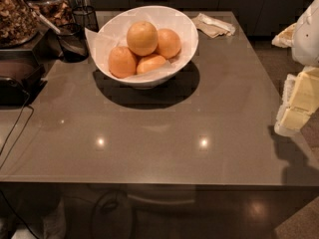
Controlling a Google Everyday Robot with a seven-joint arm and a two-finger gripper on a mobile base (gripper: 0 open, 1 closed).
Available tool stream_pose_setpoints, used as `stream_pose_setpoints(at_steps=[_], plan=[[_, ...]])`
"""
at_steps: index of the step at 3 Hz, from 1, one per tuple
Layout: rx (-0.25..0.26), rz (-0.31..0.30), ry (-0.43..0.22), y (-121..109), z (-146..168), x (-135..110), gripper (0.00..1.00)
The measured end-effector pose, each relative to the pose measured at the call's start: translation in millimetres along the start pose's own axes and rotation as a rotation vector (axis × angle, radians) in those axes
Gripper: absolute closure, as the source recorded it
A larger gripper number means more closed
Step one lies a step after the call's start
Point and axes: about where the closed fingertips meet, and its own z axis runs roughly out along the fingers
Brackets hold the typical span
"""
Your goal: Pick orange from white bowl
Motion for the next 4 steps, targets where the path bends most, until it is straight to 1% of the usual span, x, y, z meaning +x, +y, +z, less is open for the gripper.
stream_pose_setpoints(at_steps=[1,2,3,4], plan=[[0.000,0.000,0.000,0,0,0,0.00],[-0.004,0.003,-0.015,-4,-2,-7,0.00],[-0.027,-0.015,-0.020,-13,-2,-26,0.00],[-0.015,-0.079,-0.016,-28,-2,-77,0.00]])
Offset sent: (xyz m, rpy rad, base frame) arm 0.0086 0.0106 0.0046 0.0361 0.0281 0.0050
